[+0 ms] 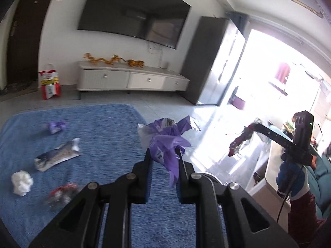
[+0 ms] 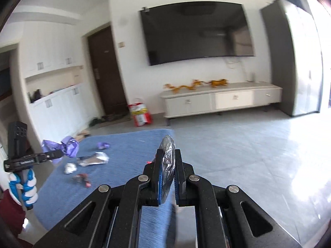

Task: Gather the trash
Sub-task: 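Carry the purple and clear bags to the white bin and release both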

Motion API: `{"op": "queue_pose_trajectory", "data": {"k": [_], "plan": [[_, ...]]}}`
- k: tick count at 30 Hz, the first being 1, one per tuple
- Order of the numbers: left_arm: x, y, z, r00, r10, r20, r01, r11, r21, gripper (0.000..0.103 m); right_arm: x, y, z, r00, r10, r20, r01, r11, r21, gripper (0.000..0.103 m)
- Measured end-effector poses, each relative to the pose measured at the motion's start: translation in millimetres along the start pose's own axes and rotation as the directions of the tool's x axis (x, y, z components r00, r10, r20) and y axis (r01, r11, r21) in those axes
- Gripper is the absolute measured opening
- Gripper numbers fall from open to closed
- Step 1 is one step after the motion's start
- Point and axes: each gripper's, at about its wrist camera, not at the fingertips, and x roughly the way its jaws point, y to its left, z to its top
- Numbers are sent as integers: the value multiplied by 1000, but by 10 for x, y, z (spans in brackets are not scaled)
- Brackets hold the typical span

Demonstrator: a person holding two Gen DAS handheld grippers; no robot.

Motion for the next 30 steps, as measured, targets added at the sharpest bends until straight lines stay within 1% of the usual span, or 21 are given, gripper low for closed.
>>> {"op": "queue_pose_trajectory", "data": {"k": [3,6,9,12,16,22,26,30], "plan": [[308,-306,28,997,-56,-44,58,998,37,17,-83,-300,-133,998,-58,-8,58,998,39,9],[638,-634,43,990,-101,-96,108,992,71,17,-117,-543,-268,994,-109,-25,111,992,67,9],[975,-962,13,978,-138,-158,155,982,104,17,-118,-748,-401,986,-157,-50,161,984,81,9],[1281,-1231,-46,963,-158,-217,188,974,125,17,-71,-925,-561,978,-194,-82,202,974,100,9],[1724,-1507,-205,936,-173,-306,222,966,133,17,-8,-1198,-801,966,-225,-128,243,959,144,9],[2338,-1814,-416,892,-167,-419,243,961,135,17,149,-1580,-1136,948,-243,-206,285,936,206,9],[2713,-1992,-560,864,-155,-479,248,959,136,18,271,-1756,-1320,937,-244,-251,303,925,231,9],[3042,-2110,-676,840,-151,-522,246,962,117,18,398,-1879,-1484,928,-236,-289,310,919,243,12]]}}
